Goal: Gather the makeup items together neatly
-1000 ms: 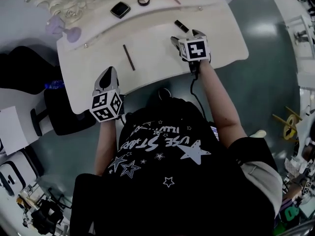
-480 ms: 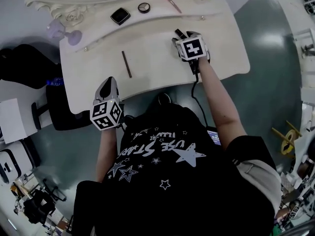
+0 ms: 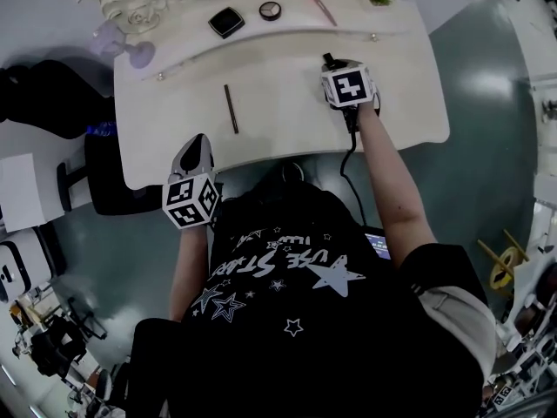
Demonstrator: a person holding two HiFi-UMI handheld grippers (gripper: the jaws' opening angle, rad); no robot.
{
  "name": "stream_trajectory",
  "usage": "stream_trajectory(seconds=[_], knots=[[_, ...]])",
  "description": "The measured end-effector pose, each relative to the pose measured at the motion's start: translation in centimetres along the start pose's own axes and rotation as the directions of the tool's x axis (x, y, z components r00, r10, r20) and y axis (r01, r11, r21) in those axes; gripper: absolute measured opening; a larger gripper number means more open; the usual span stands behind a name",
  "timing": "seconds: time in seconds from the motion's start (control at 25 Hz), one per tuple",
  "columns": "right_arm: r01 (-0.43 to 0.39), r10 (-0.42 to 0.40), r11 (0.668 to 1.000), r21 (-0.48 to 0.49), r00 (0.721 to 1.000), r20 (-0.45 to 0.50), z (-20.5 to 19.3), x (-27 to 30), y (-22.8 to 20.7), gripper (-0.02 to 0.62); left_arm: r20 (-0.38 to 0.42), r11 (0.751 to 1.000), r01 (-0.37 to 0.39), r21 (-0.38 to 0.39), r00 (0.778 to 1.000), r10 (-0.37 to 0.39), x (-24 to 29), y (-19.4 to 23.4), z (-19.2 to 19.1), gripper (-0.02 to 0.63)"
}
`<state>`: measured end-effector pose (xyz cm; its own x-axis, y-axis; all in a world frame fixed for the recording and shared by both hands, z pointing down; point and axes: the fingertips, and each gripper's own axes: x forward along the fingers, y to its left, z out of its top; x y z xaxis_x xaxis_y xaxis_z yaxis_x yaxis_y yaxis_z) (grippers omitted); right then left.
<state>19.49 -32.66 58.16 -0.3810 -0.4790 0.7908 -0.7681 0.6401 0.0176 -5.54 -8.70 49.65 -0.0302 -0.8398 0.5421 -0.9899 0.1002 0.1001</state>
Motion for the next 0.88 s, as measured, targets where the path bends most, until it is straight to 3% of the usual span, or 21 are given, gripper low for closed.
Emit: stream_trajectory(seconds=[0.36, 0.88], knots=[[0.017, -0.02, 0.997, 0.08, 0.999, 0.038, 0.5, -1.1, 0.7, 0.13, 0.013, 1.0, 0.013, -0.001, 1.0, -0.013, -0.2, 1.2, 0.3, 0.002], [0.054, -0.073, 0.972, 0.231, 0.994, 0.077, 1.3, -4.4, 7.0, 0.129, -0.008, 0.985, 0.16, 0.065, 0.987, -0.16, 0.8, 4.3, 1.5, 0.002]])
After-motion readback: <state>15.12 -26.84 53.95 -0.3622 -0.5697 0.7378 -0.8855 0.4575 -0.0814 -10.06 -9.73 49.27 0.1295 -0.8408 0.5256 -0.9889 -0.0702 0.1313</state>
